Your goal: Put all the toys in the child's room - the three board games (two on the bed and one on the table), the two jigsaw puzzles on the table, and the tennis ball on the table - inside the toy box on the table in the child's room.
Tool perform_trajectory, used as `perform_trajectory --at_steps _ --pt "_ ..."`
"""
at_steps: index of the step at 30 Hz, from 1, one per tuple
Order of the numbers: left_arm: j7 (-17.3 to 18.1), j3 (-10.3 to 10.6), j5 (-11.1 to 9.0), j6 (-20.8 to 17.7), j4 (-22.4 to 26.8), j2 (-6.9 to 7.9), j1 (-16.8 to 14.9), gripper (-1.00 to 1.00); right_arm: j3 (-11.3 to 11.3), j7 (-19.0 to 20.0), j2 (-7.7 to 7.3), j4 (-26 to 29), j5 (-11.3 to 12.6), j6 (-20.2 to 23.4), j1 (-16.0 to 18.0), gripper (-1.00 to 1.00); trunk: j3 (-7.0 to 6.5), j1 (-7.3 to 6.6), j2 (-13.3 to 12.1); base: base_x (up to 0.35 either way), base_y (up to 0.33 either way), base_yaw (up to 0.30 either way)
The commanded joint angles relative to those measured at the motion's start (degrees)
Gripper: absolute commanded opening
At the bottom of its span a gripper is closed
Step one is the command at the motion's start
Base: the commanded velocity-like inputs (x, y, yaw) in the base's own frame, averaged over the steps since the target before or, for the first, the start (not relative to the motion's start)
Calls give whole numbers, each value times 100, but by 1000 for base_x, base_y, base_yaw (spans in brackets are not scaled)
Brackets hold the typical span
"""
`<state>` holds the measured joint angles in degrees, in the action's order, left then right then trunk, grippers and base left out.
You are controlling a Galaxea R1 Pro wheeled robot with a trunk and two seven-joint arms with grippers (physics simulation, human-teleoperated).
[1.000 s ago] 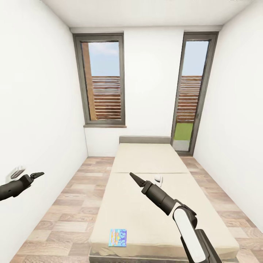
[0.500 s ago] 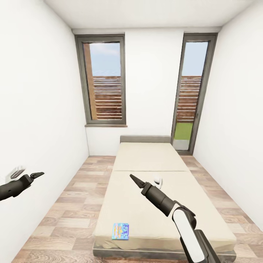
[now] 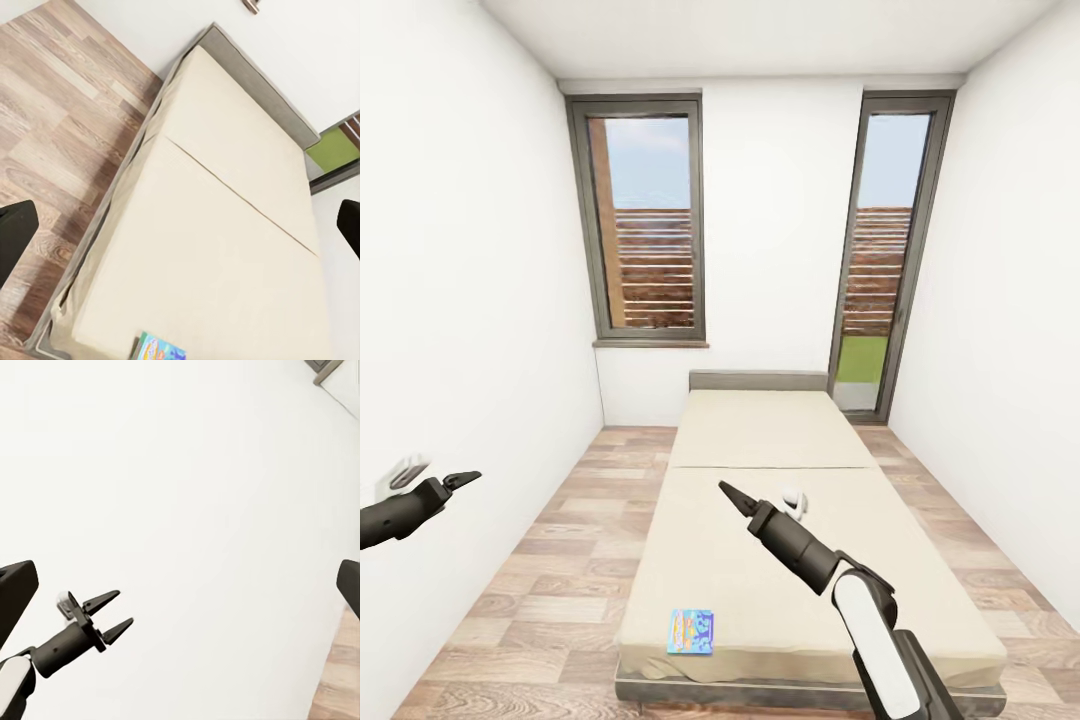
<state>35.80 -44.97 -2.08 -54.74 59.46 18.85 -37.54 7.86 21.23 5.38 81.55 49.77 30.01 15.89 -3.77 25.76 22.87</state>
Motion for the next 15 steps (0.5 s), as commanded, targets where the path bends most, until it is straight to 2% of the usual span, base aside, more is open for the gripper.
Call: perform_trajectory --at_steps 1,5,6,11,15 --pt "6 -12 -20 -45 1 -2 -6 100 -18 -30 1 -3 104 42 2 100 3 2 4 -1 0 0" --pt "6 -12 -20 -45 3 -9 -6 100 -30 -119 -6 1 330 96 6 100 3 2 4 0 0 0" --pt "6 -12 -20 -45 3 -10 -7 100 -33 -216 -19 18 463 188 7 100 3 2 4 0 0 0" --pt "9 -18 -20 -53 4 -23 -6 100 -61 -706 -38 18 763 570 10 100 3 2 4 0 0 0" --pt "19 -19 -20 -66 4 -25 -6 100 -126 -914 -66 1 882 683 8 100 3 2 4 0 0 0"
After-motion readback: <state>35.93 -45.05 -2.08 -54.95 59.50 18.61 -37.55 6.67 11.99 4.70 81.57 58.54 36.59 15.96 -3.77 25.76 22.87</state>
